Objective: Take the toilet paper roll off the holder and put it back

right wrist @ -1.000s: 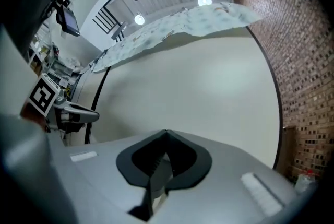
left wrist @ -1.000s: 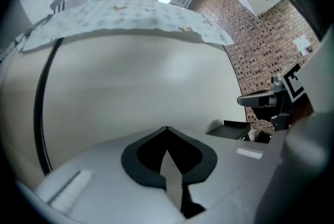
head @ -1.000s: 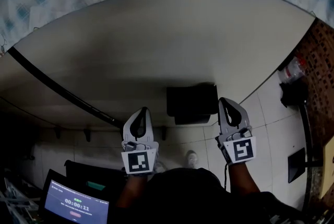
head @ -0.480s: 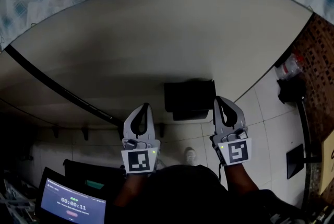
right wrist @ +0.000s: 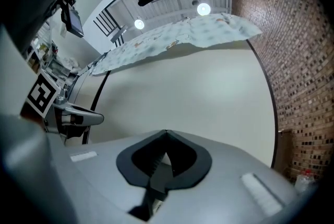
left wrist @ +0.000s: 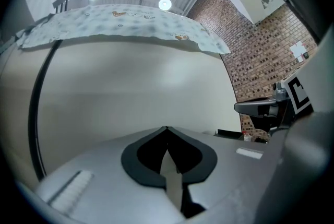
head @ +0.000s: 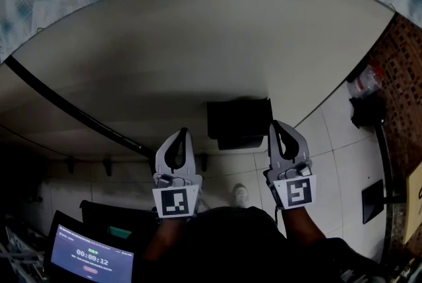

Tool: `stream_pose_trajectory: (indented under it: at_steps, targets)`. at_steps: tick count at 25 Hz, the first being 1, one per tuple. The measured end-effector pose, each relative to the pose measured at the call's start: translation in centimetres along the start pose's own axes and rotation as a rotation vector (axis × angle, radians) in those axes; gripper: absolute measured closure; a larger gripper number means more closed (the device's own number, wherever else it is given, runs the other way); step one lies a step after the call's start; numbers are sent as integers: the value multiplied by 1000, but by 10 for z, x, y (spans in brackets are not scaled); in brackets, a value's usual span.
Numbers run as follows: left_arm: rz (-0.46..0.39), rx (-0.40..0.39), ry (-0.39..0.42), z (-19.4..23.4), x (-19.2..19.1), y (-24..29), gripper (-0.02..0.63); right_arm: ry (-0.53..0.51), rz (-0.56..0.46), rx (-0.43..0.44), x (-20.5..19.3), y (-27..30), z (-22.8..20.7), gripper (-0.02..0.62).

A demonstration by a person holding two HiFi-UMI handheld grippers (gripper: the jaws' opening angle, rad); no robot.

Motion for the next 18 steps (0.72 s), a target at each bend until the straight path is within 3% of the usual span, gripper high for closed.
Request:
stream_pose_trajectory:
  at_steps: [18]
  targets:
    - [6,-14,1,-7,-4,0,588,-9,14,-3,-5,-2,4,594]
Point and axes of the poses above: the fingertips, and each gripper's own axes: y forward along the fingers, z to its left, x out of its top, the point moved 2 cm from there along -y, backward along the fingers, and after that the axes turned 10 degrees about -y, right-handed, at the moved point
